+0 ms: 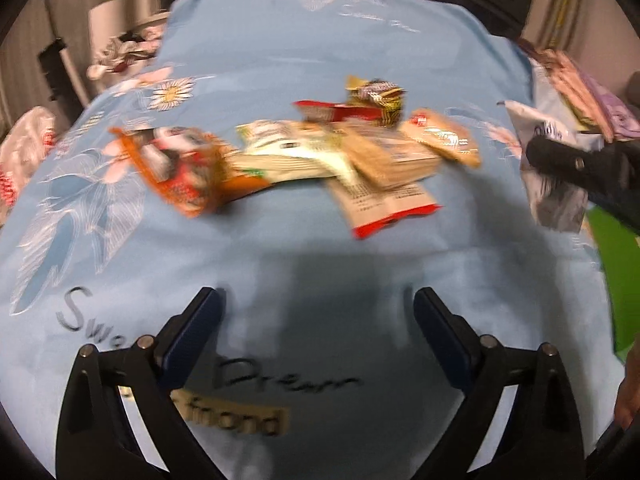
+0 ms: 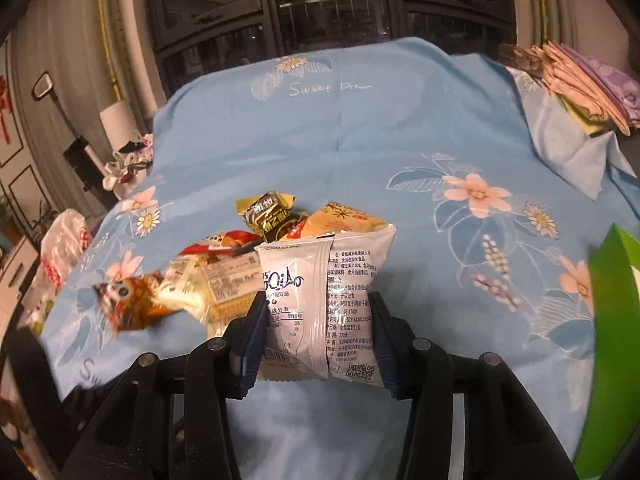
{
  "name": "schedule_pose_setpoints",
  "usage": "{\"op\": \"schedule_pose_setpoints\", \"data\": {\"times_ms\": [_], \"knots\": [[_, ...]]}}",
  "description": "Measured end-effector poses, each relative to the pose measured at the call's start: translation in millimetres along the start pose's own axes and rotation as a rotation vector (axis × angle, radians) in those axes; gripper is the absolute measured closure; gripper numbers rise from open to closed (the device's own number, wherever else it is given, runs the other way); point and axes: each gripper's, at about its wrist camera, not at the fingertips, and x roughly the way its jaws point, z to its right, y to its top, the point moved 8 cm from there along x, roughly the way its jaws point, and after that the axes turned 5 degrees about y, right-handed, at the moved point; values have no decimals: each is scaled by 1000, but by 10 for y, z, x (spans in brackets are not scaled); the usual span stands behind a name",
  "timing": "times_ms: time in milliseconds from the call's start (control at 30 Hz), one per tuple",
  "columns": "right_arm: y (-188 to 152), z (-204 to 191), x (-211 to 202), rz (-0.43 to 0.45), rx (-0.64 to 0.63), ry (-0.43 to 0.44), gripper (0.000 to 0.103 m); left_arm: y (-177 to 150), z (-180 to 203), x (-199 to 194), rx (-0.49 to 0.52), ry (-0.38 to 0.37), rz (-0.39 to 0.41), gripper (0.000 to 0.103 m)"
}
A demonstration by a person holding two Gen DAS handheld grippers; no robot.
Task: Organize snacks
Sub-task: 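Lift the white pack with the right gripper while the left gripper grasps it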
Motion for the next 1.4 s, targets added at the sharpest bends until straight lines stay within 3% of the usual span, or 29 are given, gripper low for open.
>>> {"op": "schedule_pose_setpoints", "data": {"times_ms": [100, 267, 400, 567, 733, 867, 900, 1000, 1033, 1300, 1400], "knots": [[-67, 72, -123, 9, 21, 5, 53, 63, 230, -159, 28, -75, 69, 6], [-148, 272, -487, 21, 72, 68, 53, 178, 921, -668, 198, -257, 231, 6], [-143, 397, -784, 65, 72, 103, 53, 131, 1307, -730, 265, -375, 193, 9], [-419, 583, -519, -64, 170, 161, 53, -120, 1243, -542, 228, -427, 35, 8], [-691, 583, -209, -185, 191, 165, 53, -330, 1165, -613, 277, -416, 48, 7], [-738, 585, -198, -210, 192, 159, 51, -340, 1206, -555, 236, -531, -48, 1], [-722, 613, -217, -201, 204, 160, 48, -348, 1233, -545, 225, -566, -81, 0], [-673, 715, -256, -195, 268, 175, 25, -372, 1289, -480, 174, -634, -171, 1], [-664, 746, -266, -183, 298, 192, 24, -375, 1294, -452, 156, -641, -186, 2], [-723, 856, -38, -217, 455, 273, 24, -229, 1400, -377, 100, -670, -202, 7], [-739, 891, 47, -230, 480, 273, 29, -237, 1502, -334, 163, -639, -182, 19]]}}
